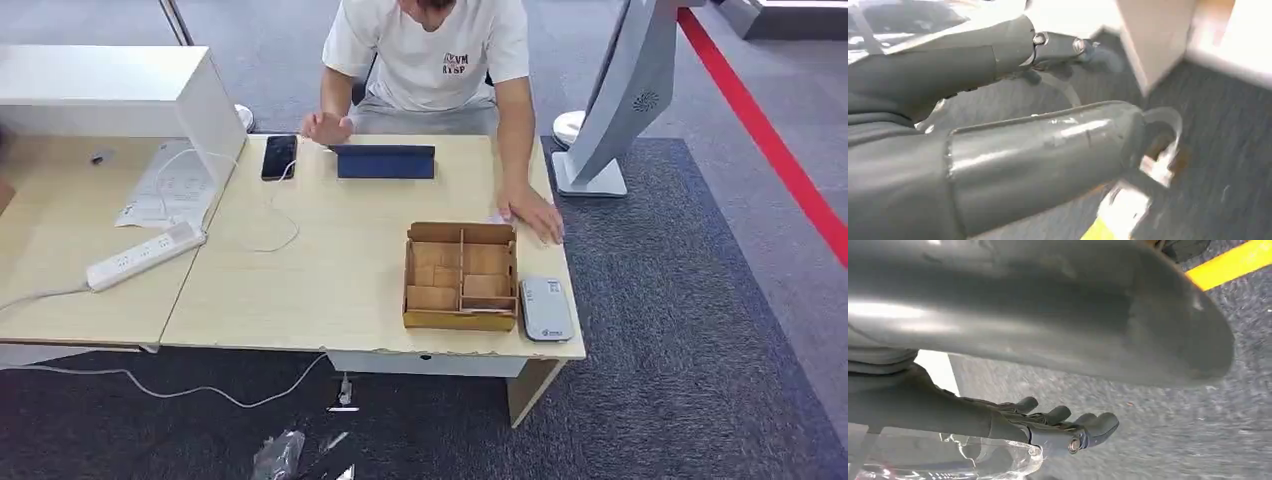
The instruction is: Pass the card to the sensor for recognition and then transmit it.
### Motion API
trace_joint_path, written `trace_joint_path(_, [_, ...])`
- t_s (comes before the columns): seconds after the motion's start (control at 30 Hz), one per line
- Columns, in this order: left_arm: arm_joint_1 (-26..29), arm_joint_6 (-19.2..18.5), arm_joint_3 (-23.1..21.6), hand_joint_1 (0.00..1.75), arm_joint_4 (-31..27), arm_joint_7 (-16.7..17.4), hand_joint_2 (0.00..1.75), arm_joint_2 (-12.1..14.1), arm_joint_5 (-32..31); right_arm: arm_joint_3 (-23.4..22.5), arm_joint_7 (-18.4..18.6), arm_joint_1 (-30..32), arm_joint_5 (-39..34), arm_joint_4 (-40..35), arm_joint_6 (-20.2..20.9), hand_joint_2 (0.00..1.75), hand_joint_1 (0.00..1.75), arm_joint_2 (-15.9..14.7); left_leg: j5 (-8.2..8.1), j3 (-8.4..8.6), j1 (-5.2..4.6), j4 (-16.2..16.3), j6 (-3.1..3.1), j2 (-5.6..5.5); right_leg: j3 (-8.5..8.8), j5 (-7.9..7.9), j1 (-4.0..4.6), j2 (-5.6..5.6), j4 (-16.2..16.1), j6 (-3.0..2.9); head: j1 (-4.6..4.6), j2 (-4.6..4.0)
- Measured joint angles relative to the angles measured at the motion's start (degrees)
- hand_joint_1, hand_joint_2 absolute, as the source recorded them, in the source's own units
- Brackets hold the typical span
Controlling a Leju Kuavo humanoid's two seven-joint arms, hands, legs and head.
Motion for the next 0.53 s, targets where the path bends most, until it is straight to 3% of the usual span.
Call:
trace_joint_path(0.23, [2.0,-0.9,2.4,0.00,-0.1,0.5,0.00,-1.3,1.5,-0.9,1.5,-0.3,6.4,0.8,2.5,0.00,0.00,-2.6,-0.05,-0.02,-0.05,0.0,0.05,-0.02,0.03,-0.01,-0.04,-0.01,0.0,0.04,0.02,0.00])
trace_joint_path(0.4, [3.1,-0.7,3.7,0.00,1.7,-3.4,0.00,-2.3,6.7,-2.3,2.6,-0.5,11.5,1.3,3.5,0.00,0.00,-3.8,-0.05,-0.02,-0.04,0.0,0.05,-0.02,0.03,-0.02,-0.04,-0.01,0.0,0.03,0.02,0.00])
trace_joint_path(0.53, [3.8,-0.7,4.5,0.00,3.8,-4.6,0.00,-3.0,9.8,-3.9,3.1,-0.5,14.3,1.4,4.0,0.00,0.00,-4.5,-0.05,-0.02,-0.03,0.0,0.05,-0.02,0.03,-0.02,-0.03,-0.01,0.0,0.03,0.00,0.00])
